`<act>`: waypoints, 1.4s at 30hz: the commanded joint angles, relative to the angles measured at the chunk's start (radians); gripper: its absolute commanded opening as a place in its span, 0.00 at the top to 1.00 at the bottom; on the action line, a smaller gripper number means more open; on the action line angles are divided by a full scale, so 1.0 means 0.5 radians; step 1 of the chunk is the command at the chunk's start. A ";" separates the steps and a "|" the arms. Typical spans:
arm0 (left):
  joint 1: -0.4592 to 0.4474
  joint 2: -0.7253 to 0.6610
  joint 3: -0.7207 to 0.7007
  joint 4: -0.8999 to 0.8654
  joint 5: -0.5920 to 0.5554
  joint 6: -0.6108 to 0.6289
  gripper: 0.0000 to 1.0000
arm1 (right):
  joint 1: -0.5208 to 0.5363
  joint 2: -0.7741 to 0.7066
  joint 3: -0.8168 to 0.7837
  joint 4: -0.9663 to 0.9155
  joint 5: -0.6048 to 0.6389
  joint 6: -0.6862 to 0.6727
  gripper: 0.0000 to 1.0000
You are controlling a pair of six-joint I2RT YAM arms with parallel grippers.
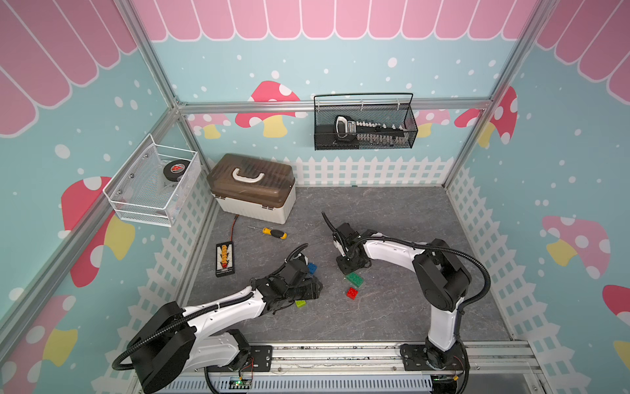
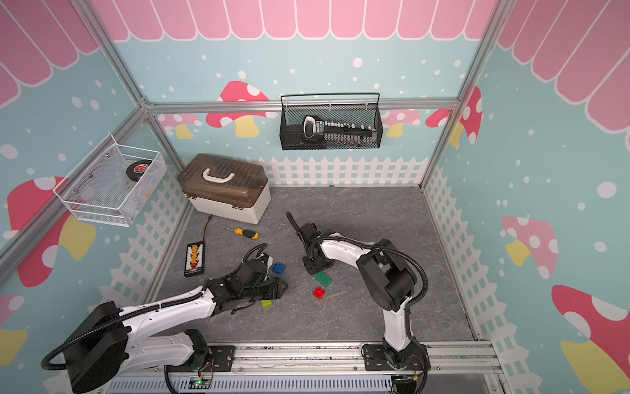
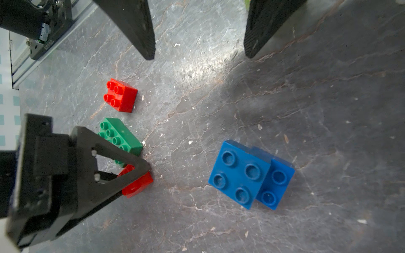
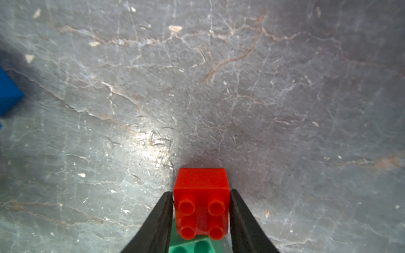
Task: Assemble the letter y with lego
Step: Pick up the lego brick from the center of the board.
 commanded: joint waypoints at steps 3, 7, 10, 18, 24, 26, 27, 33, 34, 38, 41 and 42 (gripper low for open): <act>-0.002 -0.032 -0.034 0.034 -0.046 -0.016 0.34 | 0.018 0.007 0.042 -0.052 0.026 -0.012 0.67; -0.002 -0.032 -0.039 0.040 -0.043 -0.023 0.34 | 0.018 -0.018 0.048 -0.047 0.047 -0.040 0.72; -0.002 -0.038 -0.039 0.041 -0.040 -0.021 0.34 | 0.019 -0.104 0.042 -0.045 0.056 -0.094 0.73; -0.002 -0.062 -0.051 0.049 -0.037 -0.003 0.34 | 0.018 -0.328 -0.007 -0.163 0.002 -0.322 0.74; -0.002 -0.093 -0.071 0.108 0.039 0.035 0.33 | 0.018 -0.396 -0.121 -0.176 -0.116 -0.520 0.74; -0.002 -0.114 -0.088 0.141 0.086 0.045 0.33 | 0.018 -0.390 -0.138 -0.172 -0.141 -0.567 0.74; -0.002 -0.126 -0.097 0.157 0.117 0.058 0.33 | 0.018 -0.383 -0.140 -0.170 -0.138 -0.583 0.74; -0.002 -0.175 -0.123 0.177 0.195 0.085 0.33 | 0.026 -0.354 -0.162 -0.128 -0.209 -0.658 0.74; -0.002 -0.181 -0.127 0.179 0.187 0.085 0.33 | 0.030 -0.353 -0.166 -0.114 -0.215 -0.666 0.74; 0.001 -0.195 -0.135 0.177 0.167 0.085 0.33 | 0.045 -0.299 -0.155 -0.109 -0.189 -0.711 0.74; 0.001 -0.195 -0.138 0.168 0.157 0.087 0.33 | 0.053 -0.264 -0.152 -0.106 -0.170 -0.722 0.74; -0.001 -0.195 -0.143 0.169 0.153 0.088 0.33 | 0.052 -0.261 -0.157 -0.095 -0.157 -0.724 0.74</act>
